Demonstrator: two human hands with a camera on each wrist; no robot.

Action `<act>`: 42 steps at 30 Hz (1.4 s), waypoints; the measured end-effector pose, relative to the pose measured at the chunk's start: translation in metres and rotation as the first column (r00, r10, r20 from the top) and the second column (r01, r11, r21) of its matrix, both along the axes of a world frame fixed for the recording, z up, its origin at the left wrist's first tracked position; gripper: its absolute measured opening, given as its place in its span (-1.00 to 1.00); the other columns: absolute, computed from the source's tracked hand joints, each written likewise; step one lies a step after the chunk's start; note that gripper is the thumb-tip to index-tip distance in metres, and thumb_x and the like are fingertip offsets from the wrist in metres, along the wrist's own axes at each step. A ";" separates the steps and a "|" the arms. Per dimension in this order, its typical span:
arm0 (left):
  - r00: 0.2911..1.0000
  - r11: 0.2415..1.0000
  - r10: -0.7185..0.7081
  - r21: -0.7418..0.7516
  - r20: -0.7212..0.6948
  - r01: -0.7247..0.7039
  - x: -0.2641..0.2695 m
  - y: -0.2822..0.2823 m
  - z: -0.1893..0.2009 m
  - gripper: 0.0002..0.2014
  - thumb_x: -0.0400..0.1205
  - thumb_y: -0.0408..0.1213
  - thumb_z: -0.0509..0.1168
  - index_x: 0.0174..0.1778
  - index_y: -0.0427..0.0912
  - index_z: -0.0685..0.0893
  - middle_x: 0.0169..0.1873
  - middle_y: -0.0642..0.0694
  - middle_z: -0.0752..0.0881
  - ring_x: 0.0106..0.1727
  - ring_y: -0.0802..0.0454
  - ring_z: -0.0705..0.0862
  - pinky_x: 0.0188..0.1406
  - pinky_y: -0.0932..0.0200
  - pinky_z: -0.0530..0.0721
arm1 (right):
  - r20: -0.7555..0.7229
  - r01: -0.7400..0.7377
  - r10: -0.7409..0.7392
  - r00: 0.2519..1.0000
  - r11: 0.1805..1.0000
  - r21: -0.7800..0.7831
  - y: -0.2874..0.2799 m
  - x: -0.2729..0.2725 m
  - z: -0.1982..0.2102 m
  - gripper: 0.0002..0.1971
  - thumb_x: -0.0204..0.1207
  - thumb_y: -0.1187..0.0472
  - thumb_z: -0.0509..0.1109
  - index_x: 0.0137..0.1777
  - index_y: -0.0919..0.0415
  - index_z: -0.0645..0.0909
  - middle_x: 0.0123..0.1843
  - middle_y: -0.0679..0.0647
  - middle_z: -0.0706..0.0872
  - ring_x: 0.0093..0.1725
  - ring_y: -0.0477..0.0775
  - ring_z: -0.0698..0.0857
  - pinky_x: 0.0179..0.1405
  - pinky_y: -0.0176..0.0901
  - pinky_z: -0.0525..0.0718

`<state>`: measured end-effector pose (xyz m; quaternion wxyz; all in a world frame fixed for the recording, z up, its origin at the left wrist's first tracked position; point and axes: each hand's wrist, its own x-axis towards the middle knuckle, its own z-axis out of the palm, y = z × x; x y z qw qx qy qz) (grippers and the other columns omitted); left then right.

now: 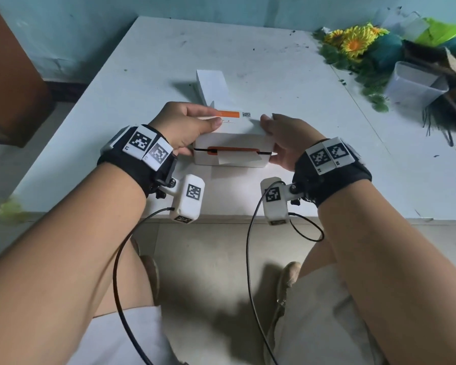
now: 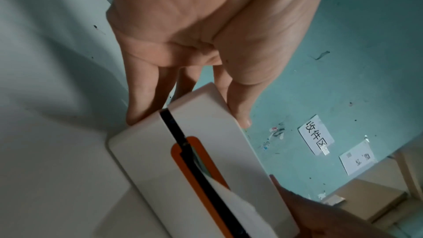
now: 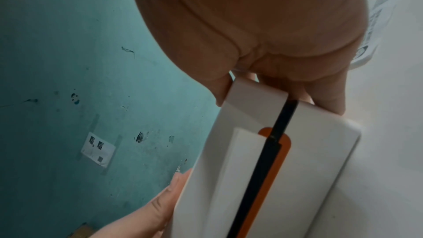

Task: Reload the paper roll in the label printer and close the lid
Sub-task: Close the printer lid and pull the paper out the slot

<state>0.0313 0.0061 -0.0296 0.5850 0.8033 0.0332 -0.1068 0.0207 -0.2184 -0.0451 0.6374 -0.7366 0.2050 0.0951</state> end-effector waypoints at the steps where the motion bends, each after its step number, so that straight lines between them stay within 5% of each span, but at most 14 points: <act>1: 1.000 1.000 0.029 -0.011 0.010 -0.029 0.003 -0.002 -0.002 -0.49 0.63 -0.07 0.64 0.53 0.14 0.75 0.36 0.16 0.74 0.32 0.01 0.77 0.08 -0.09 0.82 | 0.004 0.002 -0.002 1.000 1.000 0.008 0.001 0.001 0.000 -0.43 0.85 -0.05 0.38 0.77 0.18 0.48 0.40 0.14 0.61 0.32 0.22 0.64 0.59 0.36 0.69; 4: 0.997 0.997 0.071 -0.038 0.021 -0.070 0.011 -0.005 -0.005 -0.29 0.65 -0.14 0.63 0.72 0.03 0.54 0.26 0.16 0.66 0.14 0.09 0.73 -0.17 0.05 0.74 | 0.012 0.012 -0.013 1.000 0.998 0.054 -0.004 0.014 -0.006 -0.45 0.80 0.00 0.43 0.73 0.15 0.52 0.40 0.10 0.62 0.33 0.19 0.63 0.57 0.28 0.70; 7: 0.997 0.997 0.079 -0.028 0.017 -0.078 0.020 -0.003 -0.008 -0.19 0.60 -0.09 0.67 0.77 -0.04 0.49 0.44 0.07 0.65 0.32 -0.02 0.71 -0.12 0.00 0.78 | 0.031 0.069 -0.073 0.997 0.991 0.115 0.000 0.025 -0.003 -0.54 0.74 0.10 0.46 0.61 0.12 0.61 0.40 0.09 0.73 0.29 0.20 0.68 0.33 0.04 0.66; 10: 0.996 0.997 0.072 0.020 0.052 -0.073 0.028 -0.002 -0.012 -0.20 0.55 0.01 0.69 0.71 0.01 0.56 0.48 0.07 0.66 0.37 -0.04 0.73 -0.12 0.01 0.82 | 0.045 0.086 -0.092 0.995 0.989 0.123 -0.013 0.053 -0.027 -0.34 0.34 0.04 0.64 0.49 0.15 0.70 0.64 0.28 0.70 0.63 0.40 0.68 0.68 0.35 0.63; 16: 0.995 0.998 0.029 0.055 0.098 -0.034 0.038 0.006 -0.021 -0.11 0.08 0.36 0.68 0.37 0.15 0.78 0.24 0.11 0.86 0.24 -0.04 0.86 0.16 -0.01 0.79 | 0.078 0.043 -0.047 0.996 0.997 0.062 0.001 0.042 -0.012 -0.96 0.47 0.09 0.41 -0.11 -0.03 0.62 0.35 0.15 0.63 0.33 0.20 0.60 0.75 0.38 0.56; 19: 0.994 0.998 -0.006 0.061 0.108 -0.001 0.043 0.007 -0.025 -0.36 0.22 0.30 0.70 0.18 0.11 0.87 0.07 0.10 0.93 0.11 -0.01 0.88 0.22 -0.06 0.80 | 0.080 0.036 -0.042 0.996 0.997 0.074 0.002 0.042 -0.013 -0.92 0.39 0.06 0.38 -0.12 -0.04 0.61 0.29 0.12 0.64 0.30 0.19 0.57 0.71 0.35 0.58; 21: 0.989 0.998 -0.017 0.064 0.149 0.007 0.043 0.005 -0.028 -0.56 0.41 0.20 0.69 0.10 0.06 0.91 0.02 0.12 0.95 0.10 0.07 0.89 0.27 0.02 0.78 | 0.087 0.046 -0.052 0.995 0.996 0.074 0.005 0.042 -0.013 -0.92 0.56 0.11 0.35 -0.17 -0.01 0.56 0.07 0.07 0.62 0.21 0.19 0.53 0.40 0.28 0.64; 24: 0.985 0.998 0.015 0.060 0.173 -0.026 0.045 0.001 -0.035 -0.51 0.43 0.26 0.61 0.08 -0.04 0.94 0.10 -0.10 0.95 0.11 -0.05 0.91 0.36 -0.09 0.79 | 0.090 0.098 -0.102 0.991 0.994 0.046 0.004 0.045 -0.020 -0.71 0.77 0.26 0.25 -0.23 0.06 0.45 -0.11 0.08 0.45 0.07 0.18 0.41 0.09 0.09 0.34; 28: 0.985 0.992 0.083 0.082 0.152 -0.097 0.044 -0.006 -0.041 -0.36 0.45 0.40 0.45 -0.16 -0.23 0.83 -0.26 -0.08 0.78 -0.22 -0.04 0.66 -0.09 0.07 0.59 | 0.078 0.082 -0.088 0.993 0.993 0.083 0.002 0.047 -0.022 -0.76 0.76 0.26 0.24 -0.18 0.07 0.48 0.03 0.17 0.47 0.06 0.18 0.43 0.08 0.09 0.35; 31: 0.984 0.968 0.104 0.211 0.146 -0.134 0.043 -0.009 -0.037 -0.43 0.72 0.28 0.33 -0.43 -0.07 0.45 -0.45 -0.04 0.46 -0.38 -0.08 0.45 -0.28 0.07 0.40 | 0.099 0.088 -0.092 0.991 0.995 0.038 0.006 0.045 -0.017 -0.86 0.63 0.10 0.32 -0.15 0.08 0.50 0.00 0.15 0.49 0.03 0.20 0.47 0.06 0.11 0.40; 34: 0.989 0.957 0.047 0.277 0.144 -0.086 0.046 -0.007 -0.035 -0.41 0.72 0.34 0.29 -0.38 -0.09 0.44 -0.39 -0.09 0.47 -0.33 -0.13 0.47 -0.22 0.04 0.41 | 0.123 0.041 -0.039 0.992 0.999 -0.018 0.008 0.041 -0.017 -0.36 0.34 -0.28 0.42 0.27 0.17 0.69 0.21 0.11 0.75 0.26 0.34 0.78 0.36 0.22 0.77; 36: 0.990 0.954 0.029 0.292 0.140 -0.069 0.046 -0.006 -0.033 -0.41 0.72 0.35 0.29 -0.37 -0.07 0.42 -0.38 -0.10 0.44 -0.31 -0.14 0.44 -0.21 0.03 0.38 | 0.143 0.008 -0.003 0.990 0.999 -0.034 0.006 0.039 -0.019 0.13 0.15 -0.50 0.48 0.68 0.19 0.54 0.50 0.14 0.74 0.48 0.29 0.76 0.59 0.30 0.72; 40: 0.990 0.954 0.012 0.296 0.140 -0.054 0.043 -0.005 -0.031 -0.45 0.77 0.28 0.30 -0.37 -0.06 0.45 -0.39 -0.08 0.44 -0.30 -0.13 0.43 -0.18 0.04 0.37 | 0.173 -0.014 0.013 0.985 1.000 0.005 0.005 0.033 -0.018 0.24 0.21 -0.50 0.68 0.80 0.18 0.41 0.64 0.19 0.67 0.62 0.32 0.69 0.64 0.32 0.69; 42: 0.990 0.953 0.006 0.298 0.144 -0.050 0.040 -0.007 -0.029 -0.43 0.80 0.24 0.28 -0.41 -0.06 0.42 -0.43 -0.07 0.41 -0.35 -0.11 0.41 -0.26 0.04 0.35 | 0.172 -0.011 0.009 0.985 1.000 0.008 0.003 0.036 -0.022 0.56 -0.17 -0.67 0.73 0.83 0.14 0.37 0.72 0.18 0.61 0.66 0.30 0.65 0.66 0.33 0.67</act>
